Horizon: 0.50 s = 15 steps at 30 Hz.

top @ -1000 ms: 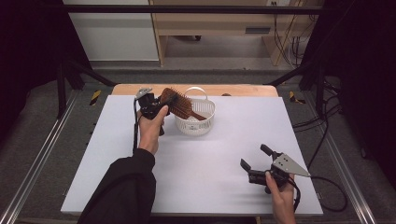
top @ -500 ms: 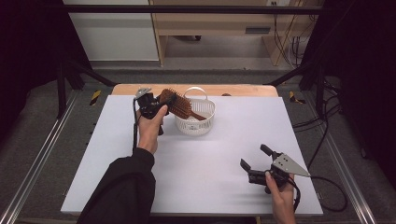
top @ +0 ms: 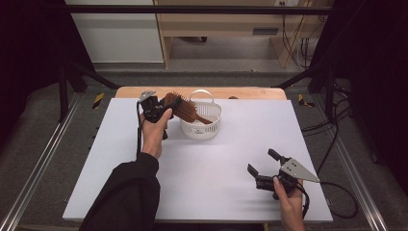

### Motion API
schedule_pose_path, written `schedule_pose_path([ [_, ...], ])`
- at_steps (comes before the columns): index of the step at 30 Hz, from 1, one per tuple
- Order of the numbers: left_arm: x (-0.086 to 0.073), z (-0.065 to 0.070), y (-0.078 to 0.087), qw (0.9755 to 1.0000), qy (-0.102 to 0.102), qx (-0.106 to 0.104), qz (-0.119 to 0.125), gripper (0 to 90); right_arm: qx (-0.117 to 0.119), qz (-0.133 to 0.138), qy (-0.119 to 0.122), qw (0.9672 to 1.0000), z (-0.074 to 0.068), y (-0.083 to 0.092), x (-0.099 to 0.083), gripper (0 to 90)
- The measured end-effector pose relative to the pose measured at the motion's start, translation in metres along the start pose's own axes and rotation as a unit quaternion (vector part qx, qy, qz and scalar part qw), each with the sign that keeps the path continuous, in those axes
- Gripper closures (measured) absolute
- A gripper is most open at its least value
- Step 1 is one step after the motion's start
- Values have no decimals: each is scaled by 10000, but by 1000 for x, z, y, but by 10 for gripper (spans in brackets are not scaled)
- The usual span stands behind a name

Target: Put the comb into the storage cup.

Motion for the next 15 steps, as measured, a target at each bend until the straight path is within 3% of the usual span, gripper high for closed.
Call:
schedule_pose_path([
  [15,1,-2,2,9997,-170,120,98,326,4,-3,0,10000,0,0,0,27],
])
Point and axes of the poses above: each handheld gripper's, and its own axes: y roughly backward along the jaws, x roughly out of its top, z roughly to its right, the point moved 10 cm from there along -y, roughly forward along the jaws, and after that the axes turned 7 degrees about -z, right-handed, at the moved point
